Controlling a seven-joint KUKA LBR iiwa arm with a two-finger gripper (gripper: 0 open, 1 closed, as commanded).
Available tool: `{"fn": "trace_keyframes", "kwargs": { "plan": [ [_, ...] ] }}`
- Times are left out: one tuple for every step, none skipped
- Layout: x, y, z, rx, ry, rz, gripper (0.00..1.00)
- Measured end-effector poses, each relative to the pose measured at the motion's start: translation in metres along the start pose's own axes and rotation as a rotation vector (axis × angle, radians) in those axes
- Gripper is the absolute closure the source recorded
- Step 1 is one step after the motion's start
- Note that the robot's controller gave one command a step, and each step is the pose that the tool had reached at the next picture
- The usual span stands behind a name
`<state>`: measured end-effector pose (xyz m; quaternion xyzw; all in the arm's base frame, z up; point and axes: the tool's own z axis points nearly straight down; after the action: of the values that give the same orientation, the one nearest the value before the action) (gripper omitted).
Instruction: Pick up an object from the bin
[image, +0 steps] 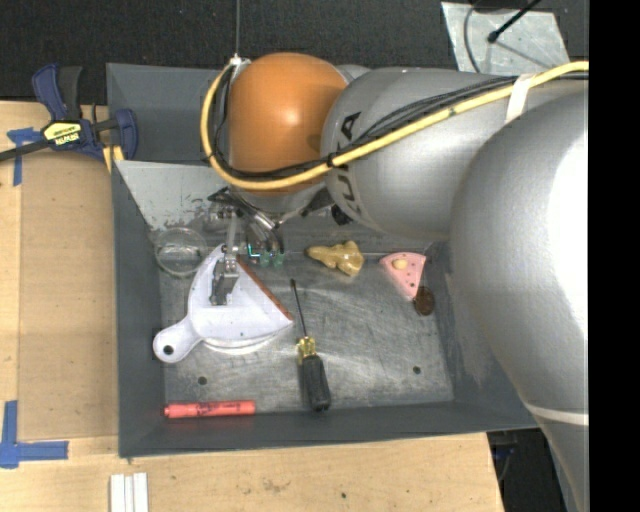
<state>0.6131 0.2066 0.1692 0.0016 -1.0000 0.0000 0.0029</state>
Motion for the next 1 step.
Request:
{"fn": "trace_keyframes", "kwargs": {
  "plan": [
    [-0.0019,-0.0008,-0.0053,-0.002,-0.008,0.002,0.00]
  ]
}}
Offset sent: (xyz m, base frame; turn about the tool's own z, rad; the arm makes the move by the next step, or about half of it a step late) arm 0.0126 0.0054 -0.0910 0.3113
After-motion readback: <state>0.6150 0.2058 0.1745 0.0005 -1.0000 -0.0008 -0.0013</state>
